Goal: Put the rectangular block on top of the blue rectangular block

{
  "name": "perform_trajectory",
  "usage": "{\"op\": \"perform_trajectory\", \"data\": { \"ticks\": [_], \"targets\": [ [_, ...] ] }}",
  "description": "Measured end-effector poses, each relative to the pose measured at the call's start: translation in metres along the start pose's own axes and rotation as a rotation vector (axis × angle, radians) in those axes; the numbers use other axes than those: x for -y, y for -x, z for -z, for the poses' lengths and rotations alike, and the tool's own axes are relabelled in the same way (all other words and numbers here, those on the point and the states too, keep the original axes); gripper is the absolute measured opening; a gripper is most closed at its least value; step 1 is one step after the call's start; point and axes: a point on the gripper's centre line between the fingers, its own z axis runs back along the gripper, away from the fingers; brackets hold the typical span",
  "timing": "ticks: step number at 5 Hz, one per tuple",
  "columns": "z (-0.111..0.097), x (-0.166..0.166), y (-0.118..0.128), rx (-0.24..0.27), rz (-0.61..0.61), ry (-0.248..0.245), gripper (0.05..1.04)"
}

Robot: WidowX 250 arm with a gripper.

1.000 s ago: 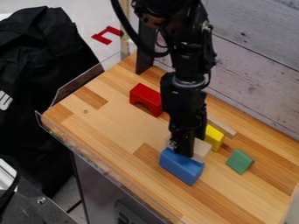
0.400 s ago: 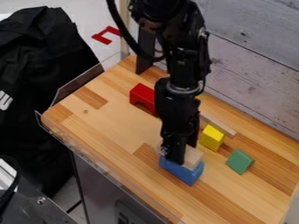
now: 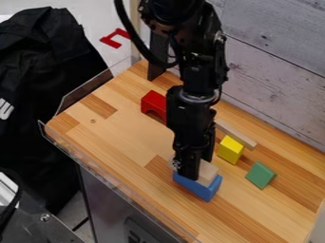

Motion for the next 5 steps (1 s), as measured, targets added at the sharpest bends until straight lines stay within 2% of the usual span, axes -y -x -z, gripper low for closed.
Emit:
{"op": "perform_trajectory", "data": {
  "ticks": [1,2,5],
  "targets": [
    [-0.0002,0.0004,0.0007,-0.001,-0.001,0.001,0.532],
    [-0.0040,0.0067,0.0062,0.000,0.024,0.022,0.532],
    [-0.0049,0.0082,0.0103,0.007,0.038,0.028,0.532]
  ]
}}
